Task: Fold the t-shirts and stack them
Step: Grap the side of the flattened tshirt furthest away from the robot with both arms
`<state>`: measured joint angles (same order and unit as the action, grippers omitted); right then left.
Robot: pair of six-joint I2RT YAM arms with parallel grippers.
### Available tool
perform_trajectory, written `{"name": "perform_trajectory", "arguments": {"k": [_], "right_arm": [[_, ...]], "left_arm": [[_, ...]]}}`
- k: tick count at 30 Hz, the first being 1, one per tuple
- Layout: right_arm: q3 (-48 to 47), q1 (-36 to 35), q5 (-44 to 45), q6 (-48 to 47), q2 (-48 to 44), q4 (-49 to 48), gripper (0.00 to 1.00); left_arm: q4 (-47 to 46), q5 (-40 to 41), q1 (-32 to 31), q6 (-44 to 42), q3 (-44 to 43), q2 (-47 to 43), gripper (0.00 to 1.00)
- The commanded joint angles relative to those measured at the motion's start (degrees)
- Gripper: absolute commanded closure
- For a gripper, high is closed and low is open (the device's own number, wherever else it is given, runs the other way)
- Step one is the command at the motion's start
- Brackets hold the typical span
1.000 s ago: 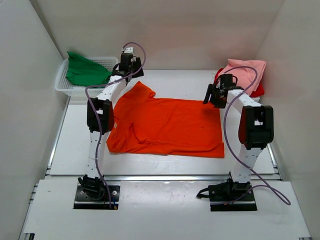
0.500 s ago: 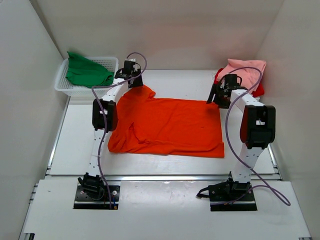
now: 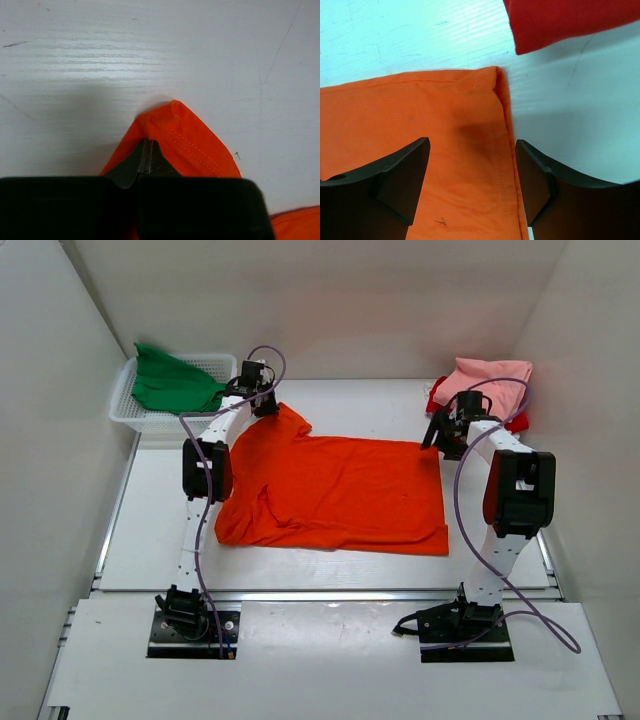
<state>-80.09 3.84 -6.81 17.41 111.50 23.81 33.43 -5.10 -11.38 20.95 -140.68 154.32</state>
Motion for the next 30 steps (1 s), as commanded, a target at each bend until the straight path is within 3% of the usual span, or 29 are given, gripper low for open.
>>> {"name": "perform_trajectory", "arguments": {"k": [1, 8, 14, 15, 16, 17, 18, 20, 26, 30], "right_arm": [[0.73, 1.00, 0.75, 0.43, -0.85, -3.06, 0.33], [-2.33, -0.14, 4.78, 2.71, 3.71, -4.39, 0.36], [-9.10, -0.76, 5.32, 2.89, 10.04, -1.22, 0.39], [-9.46, -0.93, 5.66, 2.63, 10.66, -1.05, 0.41], [-9.73, -0.94, 5.32, 2.63, 10.84, -1.22, 0.50], [-9.90, -1.11, 4.88, 2.54, 11.10, -1.40, 0.65], [-10.60, -1.20, 4.87, 2.54, 11.54, -1.14, 0.71], [-10.44, -0.85, 3.56, 2.54, 11.63, -1.05, 1.00], [-10.52, -1.20, 4.08, -0.62, 9.70, -0.78, 1.00], [-5.09, -1.02, 0.23, -3.78, 4.53, -4.64, 1.00]], "left_arm": [[0.23, -3.42, 0.12, -0.90, -1.35, -1.74, 1.00], [-4.15, -11.23, 0.48, 2.77, 6.02, -7.62, 1.00], [-11.53, -12.21, 0.65, 3.04, 17.70, -17.19, 1.00], [-13.63, -11.86, 0.83, 3.39, 20.86, -19.13, 1.00], [-14.18, -11.77, 0.83, 3.48, 23.67, -20.28, 1.00], [-16.36, -12.12, 1.61, 3.66, 25.00, -21.94, 1.00], [-16.90, -12.30, 1.36, 3.66, 26.32, -22.91, 1.00], [-16.30, -12.64, 1.62, 3.22, 26.52, -23.45, 1.00], [-10.85, -14.32, 2.41, 1.73, 25.46, -23.89, 1.00], [-11.36, -12.92, 2.41, -0.29, 32.99, -29.76, 1.00]]}}
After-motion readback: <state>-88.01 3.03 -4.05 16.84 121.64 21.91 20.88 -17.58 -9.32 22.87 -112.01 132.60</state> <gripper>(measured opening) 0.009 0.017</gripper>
